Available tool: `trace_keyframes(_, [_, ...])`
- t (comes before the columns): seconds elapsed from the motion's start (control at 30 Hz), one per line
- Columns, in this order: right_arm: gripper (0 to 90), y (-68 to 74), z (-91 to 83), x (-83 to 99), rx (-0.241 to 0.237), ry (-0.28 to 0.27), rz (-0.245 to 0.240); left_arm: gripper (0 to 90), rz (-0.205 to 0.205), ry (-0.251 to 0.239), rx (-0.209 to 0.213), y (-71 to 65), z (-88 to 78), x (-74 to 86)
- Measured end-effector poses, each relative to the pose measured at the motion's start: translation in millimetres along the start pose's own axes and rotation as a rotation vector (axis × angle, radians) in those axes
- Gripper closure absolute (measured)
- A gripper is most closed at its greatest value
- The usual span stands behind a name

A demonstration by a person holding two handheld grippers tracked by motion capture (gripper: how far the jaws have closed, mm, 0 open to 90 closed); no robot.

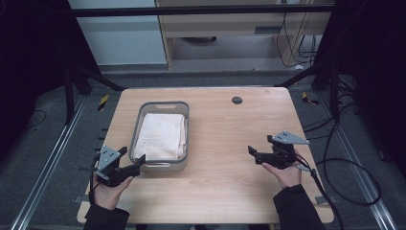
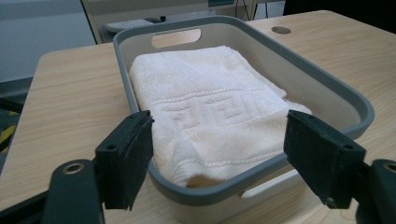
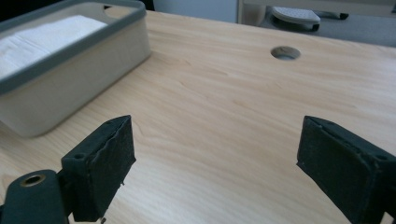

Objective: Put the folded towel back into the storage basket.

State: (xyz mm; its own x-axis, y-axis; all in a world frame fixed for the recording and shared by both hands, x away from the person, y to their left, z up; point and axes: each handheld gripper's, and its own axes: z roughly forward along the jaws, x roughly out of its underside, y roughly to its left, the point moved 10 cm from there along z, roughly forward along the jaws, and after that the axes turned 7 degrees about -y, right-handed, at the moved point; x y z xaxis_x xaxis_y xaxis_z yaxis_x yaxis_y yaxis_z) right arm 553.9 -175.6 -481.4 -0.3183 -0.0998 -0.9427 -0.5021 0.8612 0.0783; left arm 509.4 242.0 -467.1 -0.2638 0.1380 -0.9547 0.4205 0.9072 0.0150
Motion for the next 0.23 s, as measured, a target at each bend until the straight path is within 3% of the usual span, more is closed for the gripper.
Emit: trace_keyframes(0.23, [10.7, -19.5, -17.0, 29.4, 0.045, 0.036, -0.003, 17.7, 0.025, 0.016, 0.013, -0.2, -11.5, 16.4])
